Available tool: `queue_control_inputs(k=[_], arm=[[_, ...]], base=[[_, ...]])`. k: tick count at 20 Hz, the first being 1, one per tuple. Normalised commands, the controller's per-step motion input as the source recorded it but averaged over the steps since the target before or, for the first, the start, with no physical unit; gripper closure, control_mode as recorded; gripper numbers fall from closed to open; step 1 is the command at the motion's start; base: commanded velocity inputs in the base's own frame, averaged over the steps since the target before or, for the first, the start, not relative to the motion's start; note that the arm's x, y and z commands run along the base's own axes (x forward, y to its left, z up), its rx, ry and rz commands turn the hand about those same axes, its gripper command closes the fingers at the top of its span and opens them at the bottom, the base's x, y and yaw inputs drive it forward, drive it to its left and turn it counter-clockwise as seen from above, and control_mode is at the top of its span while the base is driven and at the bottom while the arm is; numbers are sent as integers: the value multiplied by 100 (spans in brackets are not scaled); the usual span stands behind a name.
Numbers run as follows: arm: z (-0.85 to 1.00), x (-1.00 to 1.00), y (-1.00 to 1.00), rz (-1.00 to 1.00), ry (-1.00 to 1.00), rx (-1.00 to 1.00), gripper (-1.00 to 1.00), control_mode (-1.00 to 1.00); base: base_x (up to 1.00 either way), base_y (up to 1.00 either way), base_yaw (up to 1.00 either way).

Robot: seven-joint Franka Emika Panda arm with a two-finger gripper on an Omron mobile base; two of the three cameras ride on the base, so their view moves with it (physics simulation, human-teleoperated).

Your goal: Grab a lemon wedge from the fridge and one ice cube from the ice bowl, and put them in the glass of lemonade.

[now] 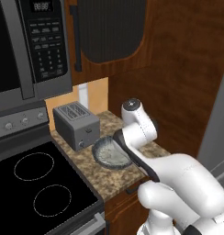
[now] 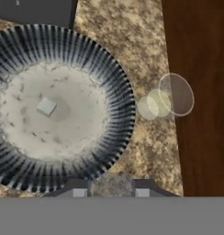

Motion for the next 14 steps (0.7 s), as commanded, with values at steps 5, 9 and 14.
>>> queue_control_inputs(k=[5, 9, 14], arm=[[24, 5, -38, -9, -5, -4, 100, -100], [21, 31, -25, -14, 0, -5, 100, -100], [18, 42, -19, -11, 0, -4, 100, -100]], base=[[0, 0, 0], [0, 0, 0], [0, 0, 0]])
